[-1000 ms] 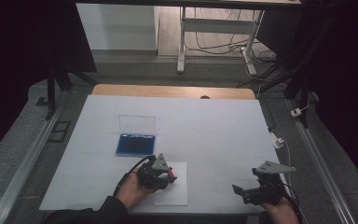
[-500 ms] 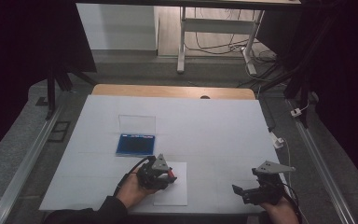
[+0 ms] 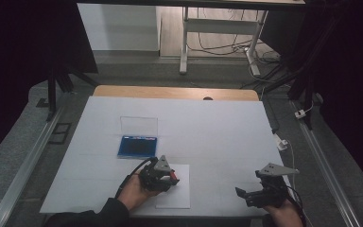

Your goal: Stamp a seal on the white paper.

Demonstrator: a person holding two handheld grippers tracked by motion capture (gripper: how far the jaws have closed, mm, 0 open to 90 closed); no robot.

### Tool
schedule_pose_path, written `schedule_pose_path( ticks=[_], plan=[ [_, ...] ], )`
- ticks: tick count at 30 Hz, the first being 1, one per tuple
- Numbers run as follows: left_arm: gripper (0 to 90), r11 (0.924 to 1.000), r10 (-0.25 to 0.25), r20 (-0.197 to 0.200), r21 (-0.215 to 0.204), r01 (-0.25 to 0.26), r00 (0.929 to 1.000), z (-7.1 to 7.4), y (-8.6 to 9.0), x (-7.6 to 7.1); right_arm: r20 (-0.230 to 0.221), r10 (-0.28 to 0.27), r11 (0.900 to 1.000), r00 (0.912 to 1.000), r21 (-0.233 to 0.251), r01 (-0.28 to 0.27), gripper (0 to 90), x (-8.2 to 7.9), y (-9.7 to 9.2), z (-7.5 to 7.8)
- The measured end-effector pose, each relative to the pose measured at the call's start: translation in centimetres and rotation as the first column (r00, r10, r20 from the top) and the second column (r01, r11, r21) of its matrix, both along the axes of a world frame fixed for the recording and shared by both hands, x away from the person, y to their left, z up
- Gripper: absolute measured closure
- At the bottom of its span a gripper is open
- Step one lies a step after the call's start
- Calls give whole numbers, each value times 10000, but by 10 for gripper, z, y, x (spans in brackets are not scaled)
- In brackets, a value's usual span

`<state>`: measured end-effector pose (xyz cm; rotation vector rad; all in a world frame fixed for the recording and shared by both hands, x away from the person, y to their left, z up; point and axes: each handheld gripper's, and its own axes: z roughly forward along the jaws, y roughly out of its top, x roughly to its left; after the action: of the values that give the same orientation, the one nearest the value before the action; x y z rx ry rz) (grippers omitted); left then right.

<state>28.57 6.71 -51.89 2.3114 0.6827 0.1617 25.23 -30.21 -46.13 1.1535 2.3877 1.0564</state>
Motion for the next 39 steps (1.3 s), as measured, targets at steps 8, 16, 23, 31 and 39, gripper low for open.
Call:
schedule_pose_path(
  ticks=[8,16,23,31,39],
  plan=[
    [584,9997,38,1,237,-38,10000,2,-3,0,28,31,10000,10000,-57,-31,0,0,0,0],
    [582,9990,-43,-82,439,46,10000,5,-5,2,-2,17,10000,10000,5,-17,0,0,0,0],
    [582,9990,70,-81,449,-67,9999,7,-5,2,14,27,10000,10000,12,-27,0,0,-1,0],
    [582,9998,147,-121,-140,-149,9998,17,1,2,-4,22,10000,10000,10,-22,0,0,-1,0],
    [582,9996,11,-44,-291,-12,10000,26,3,0,15,3,9999,10000,132,-4,0,0,-1,0]
  ],
)
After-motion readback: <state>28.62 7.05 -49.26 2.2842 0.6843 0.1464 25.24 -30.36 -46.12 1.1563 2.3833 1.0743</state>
